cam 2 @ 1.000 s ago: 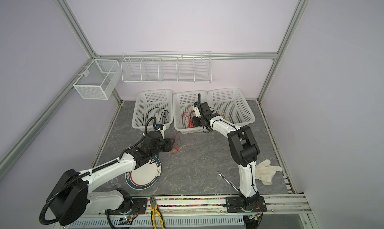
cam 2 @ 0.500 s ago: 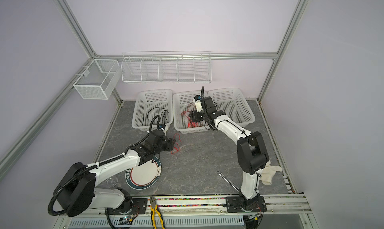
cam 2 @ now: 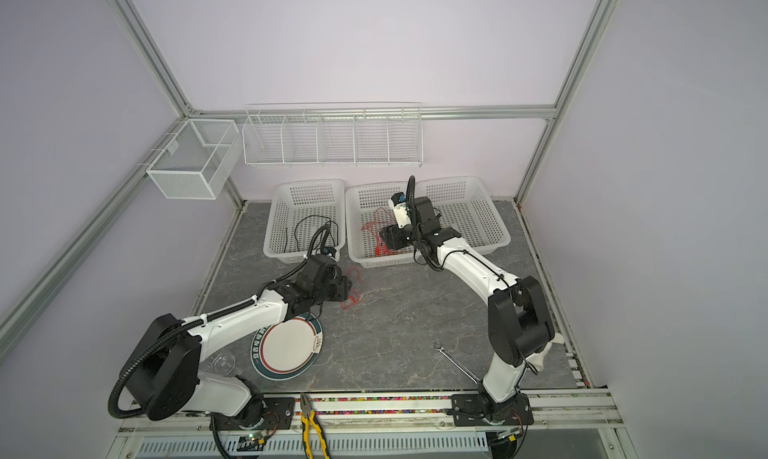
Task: Untangle the cables
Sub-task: 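Carry the red tangle with the right gripper into the middle basket and release, then grasp the remaining red wire on the table with the left gripper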
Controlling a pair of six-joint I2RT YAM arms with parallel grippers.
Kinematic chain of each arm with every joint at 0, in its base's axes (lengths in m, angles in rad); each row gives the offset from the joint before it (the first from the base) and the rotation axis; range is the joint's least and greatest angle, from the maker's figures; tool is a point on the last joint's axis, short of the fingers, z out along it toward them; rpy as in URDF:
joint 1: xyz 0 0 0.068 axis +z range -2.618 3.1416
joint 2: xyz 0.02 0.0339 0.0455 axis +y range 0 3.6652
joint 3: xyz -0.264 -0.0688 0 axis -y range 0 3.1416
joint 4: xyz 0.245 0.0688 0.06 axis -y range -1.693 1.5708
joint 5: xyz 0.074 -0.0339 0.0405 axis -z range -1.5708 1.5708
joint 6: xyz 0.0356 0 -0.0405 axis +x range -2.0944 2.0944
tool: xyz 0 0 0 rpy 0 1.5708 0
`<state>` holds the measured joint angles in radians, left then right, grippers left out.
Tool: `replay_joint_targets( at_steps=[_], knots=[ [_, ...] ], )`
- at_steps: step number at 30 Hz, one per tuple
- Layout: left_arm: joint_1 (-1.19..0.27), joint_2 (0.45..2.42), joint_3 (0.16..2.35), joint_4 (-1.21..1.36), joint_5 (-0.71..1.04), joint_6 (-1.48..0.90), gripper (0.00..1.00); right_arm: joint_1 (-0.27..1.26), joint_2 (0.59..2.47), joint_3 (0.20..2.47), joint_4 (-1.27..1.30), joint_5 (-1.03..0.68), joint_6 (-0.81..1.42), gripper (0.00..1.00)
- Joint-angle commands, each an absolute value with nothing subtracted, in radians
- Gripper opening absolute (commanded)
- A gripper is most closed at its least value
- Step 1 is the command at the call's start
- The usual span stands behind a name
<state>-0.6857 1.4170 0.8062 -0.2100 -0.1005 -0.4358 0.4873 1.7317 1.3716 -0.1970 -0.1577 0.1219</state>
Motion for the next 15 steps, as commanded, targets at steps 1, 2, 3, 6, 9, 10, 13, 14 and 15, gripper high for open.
replay_joint_targets(
  at_steps=[1, 2, 3, 6, 9, 10, 13, 14, 15],
  knots=[
    [-0.686, 1.351, 0.772, -0.232, -0.097, -0.406, 0.52, 0.495, 1.697, 1.349, -0.183, -0.170, 0.102, 0.69],
    [-0.686, 1.341, 0.765, -0.232, -0.093, -0.395, 0.53, 0.496, 1.698, 1.345, -0.183, -0.170, 0.103, 0.70],
    [-0.686, 1.335, 0.759, -0.233, -0.088, -0.387, 0.53, 0.497, 1.697, 1.344, -0.183, -0.170, 0.105, 0.70],
    [-0.686, 1.330, 0.746, -0.241, -0.094, -0.376, 0.53, 0.500, 1.695, 1.339, -0.182, -0.173, 0.109, 0.70],
    [-0.686, 1.331, 0.725, -0.203, -0.084, -0.370, 0.52, 0.502, 1.690, 1.338, -0.184, -0.175, 0.110, 0.70],
    [-0.686, 1.336, 0.720, -0.188, -0.071, -0.365, 0.52, 0.502, 1.689, 1.338, -0.186, -0.175, 0.112, 0.70],
    [-0.686, 1.362, 0.724, -0.190, -0.064, -0.359, 0.49, 0.505, 1.685, 1.339, -0.190, -0.175, 0.110, 0.70],
    [-0.686, 1.371, 0.723, -0.193, -0.072, -0.359, 0.49, 0.503, 1.681, 1.336, -0.192, -0.173, 0.109, 0.70],
    [-0.686, 1.376, 0.722, -0.193, -0.079, -0.357, 0.48, 0.506, 1.678, 1.334, -0.192, -0.170, 0.109, 0.70]
  ],
)
